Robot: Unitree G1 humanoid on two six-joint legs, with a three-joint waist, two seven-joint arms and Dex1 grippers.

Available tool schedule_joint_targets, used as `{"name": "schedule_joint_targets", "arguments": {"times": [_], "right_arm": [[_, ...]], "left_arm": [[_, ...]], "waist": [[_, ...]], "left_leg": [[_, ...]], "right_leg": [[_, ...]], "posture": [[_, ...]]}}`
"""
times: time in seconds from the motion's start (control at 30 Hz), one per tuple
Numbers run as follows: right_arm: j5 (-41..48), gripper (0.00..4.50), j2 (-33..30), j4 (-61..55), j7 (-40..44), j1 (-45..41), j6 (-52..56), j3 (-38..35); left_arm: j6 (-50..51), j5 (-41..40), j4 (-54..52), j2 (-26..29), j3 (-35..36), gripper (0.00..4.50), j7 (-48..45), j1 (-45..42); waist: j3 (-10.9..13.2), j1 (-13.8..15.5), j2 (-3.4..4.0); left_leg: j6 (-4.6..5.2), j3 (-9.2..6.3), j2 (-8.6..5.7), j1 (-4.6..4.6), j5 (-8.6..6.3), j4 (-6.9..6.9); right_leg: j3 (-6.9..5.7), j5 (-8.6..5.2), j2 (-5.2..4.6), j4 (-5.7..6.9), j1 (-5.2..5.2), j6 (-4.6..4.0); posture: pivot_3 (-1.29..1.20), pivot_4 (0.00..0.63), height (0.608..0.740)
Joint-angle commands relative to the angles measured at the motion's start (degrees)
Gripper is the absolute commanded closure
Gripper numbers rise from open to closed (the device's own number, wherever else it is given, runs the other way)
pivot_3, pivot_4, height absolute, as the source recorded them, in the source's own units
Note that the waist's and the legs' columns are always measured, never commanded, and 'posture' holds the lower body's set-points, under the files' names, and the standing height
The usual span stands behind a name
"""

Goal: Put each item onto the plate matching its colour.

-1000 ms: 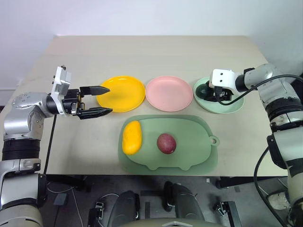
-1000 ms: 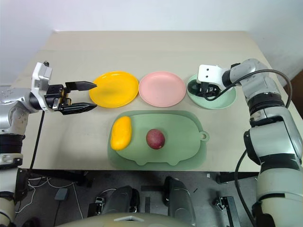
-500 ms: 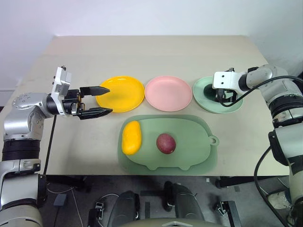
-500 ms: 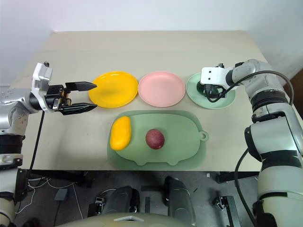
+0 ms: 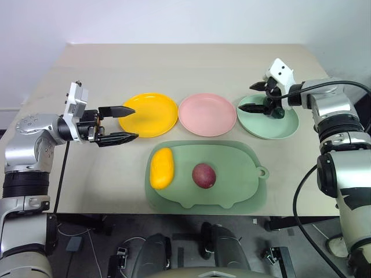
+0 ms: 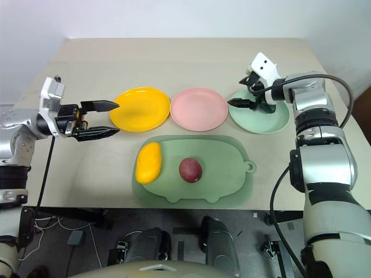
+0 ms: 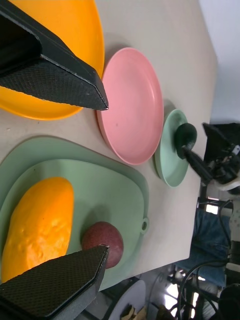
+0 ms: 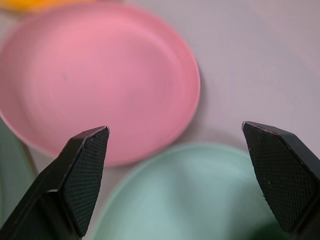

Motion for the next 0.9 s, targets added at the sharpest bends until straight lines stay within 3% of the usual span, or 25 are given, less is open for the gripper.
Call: {"name": "schedule_joint_targets", "arguments": {"times": [0.03,0.67,0.9], "right_arm": [[4.4,0.01,-0.6,-9.5,2.9,3.4,5.8,-2.4],[19.1,0.01,-2.9,-48.9,0.2,24.7,32.5,-7.1],[24.4,0.01,-2.9,-56.9,-2.9,28.7,39.8,-8.2]], "left_arm": [[0.0,-0.9,-1.1,0.5,1.0,0.00,-0.3,-0.5],[-0.5,-0.6,0.1,-0.3,0.4,0.00,-0.6,-1.5],[-0.8,-0.3,0.7,-0.6,0.2,0.00,-0.9,-1.8]], "waist": [[0.0,0.0,0.00],[0.0,0.1,-0.01],[0.0,0.0,-0.02]], "left_leg": [[0.00,0.00,0.00,0.00,0.00,0.00],[0.14,0.00,-0.01,0.01,-0.08,0.00],[0.25,0.00,-0.01,0.02,-0.14,0.00]], "right_leg": [[0.00,0.00,0.00,0.00,0.00,0.00],[0.04,-0.01,0.00,0.08,-0.05,0.01],[0.05,-0.01,0.01,0.09,-0.06,0.00]], "posture": [[0.00,0.150,0.740],[0.00,0.150,0.740],[0.00,0.150,0.740]]}}
